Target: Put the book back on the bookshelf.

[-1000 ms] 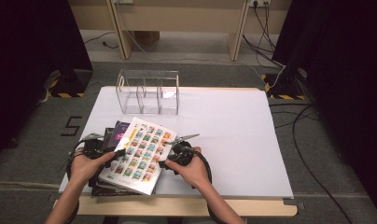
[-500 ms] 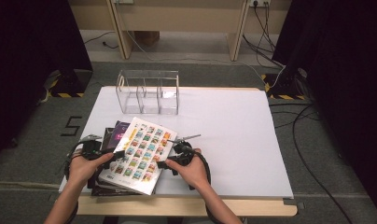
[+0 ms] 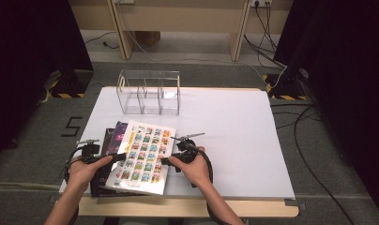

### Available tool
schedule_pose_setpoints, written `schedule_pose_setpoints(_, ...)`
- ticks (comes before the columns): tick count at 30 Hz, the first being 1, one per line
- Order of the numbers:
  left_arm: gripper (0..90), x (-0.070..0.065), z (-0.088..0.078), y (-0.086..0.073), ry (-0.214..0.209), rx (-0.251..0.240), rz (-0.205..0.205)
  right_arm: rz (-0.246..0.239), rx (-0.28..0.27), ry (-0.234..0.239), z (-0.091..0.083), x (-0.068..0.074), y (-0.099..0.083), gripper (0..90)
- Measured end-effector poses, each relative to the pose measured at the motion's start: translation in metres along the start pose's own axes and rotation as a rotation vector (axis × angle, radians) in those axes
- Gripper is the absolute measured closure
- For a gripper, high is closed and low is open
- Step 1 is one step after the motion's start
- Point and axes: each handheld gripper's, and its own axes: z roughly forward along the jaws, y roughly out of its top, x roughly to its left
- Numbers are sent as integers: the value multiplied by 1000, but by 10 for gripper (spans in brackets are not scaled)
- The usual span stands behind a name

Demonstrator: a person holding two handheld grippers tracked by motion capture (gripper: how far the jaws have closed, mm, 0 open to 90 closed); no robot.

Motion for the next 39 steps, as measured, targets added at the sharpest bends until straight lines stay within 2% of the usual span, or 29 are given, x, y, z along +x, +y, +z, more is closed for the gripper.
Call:
schedule_pose_setpoints(1,555,0,0,0,0,0,0,0,0,0,0,0,0,412)
schedule_pose_setpoints(3,577,-1,2,0,-18,-7,-41,7,4,-1,0,0,0,412)
schedule_pose_setpoints(4,603,-1,0,0,-45,-23,-80,8,4,2,1,-1,0,412)
schedule_pose_setpoints(5,617,-1,0,0,-45,-23,-80,8,4,2,1,-1,0,412)
schedule_pose_setpoints(6,628,-3,-2,0,-107,-53,-122,7,4,3,1,-1,0,412)
schedule_pose_setpoints(7,649,-3,-2,0,-107,-53,-122,7,3,5,1,-2,0,412)
schedule_pose_setpoints(8,658,-7,-1,-3,-154,-41,-126,8,4,6,1,-2,0,412)
schedule_pose_setpoints(9,663,-9,2,-5,-169,-30,-121,9,5,6,1,-2,0,412)
schedule_pose_setpoints(10,675,-12,5,-6,-168,-19,-93,11,7,8,1,-2,0,412)
schedule_pose_setpoints(11,693,-12,5,-6,-168,-19,-93,11,12,9,1,-2,1,414)
schedule_pose_setpoints(12,708,-14,4,-6,-153,-20,-58,9,8,9,0,-3,1,428)
schedule_pose_setpoints(13,719,-14,4,-6,-153,-20,-58,9,8,9,0,-3,1,428)
schedule_pose_setpoints(14,728,-13,3,-5,-158,-16,-47,2,-31,-12,-3,-6,3,487)
schedule_pose_setpoints(15,728,-13,2,-5,-161,-17,-47,2,-31,-12,-3,-6,3,487)
schedule_pose_setpoints(16,735,-11,1,-5,-168,-16,-44,32,-58,13,-5,-9,9,485)
schedule_pose_setpoints(19,735,-10,1,-4,-163,-6,-41,37,-54,-12,-4,-14,18,483)
schedule_pose_setpoints(20,735,-10,0,-4,-155,-6,-17,50,-57,-19,-3,-16,21,482)
schedule_pose_setpoints(21,736,-10,0,-4,-155,-6,-17,50,-57,-19,-3,-16,21,482)
schedule_pose_setpoints(22,737,-10,-1,-6,-149,-13,-6,65,-65,-27,-2,-23,26,478)
schedule_pose_setpoints(27,737,1,-5,-10,-170,9,-38,94,-57,-31,6,-34,41,465)
schedule_pose_setpoints(29,733,2,-6,-10,-169,8,-39,103,-55,-22,8,-36,46,461)
schedule_pose_setpoints(30,732,5,-7,-11,-170,11,-43,118,-52,-4,12,-39,52,460)
schedule_pose_setpoints(32,732,7,-7,-11,-173,14,-46,123,-40,-3,18,-39,59,458)
schedule_pose_setpoints(37,729,9,-7,-11,-180,10,-49,147,-24,0,26,-40,63,418)
schedule_pose_setpoints(39,729,9,-7,-12,-181,9,-52,170,-24,19,27,-43,63,413)
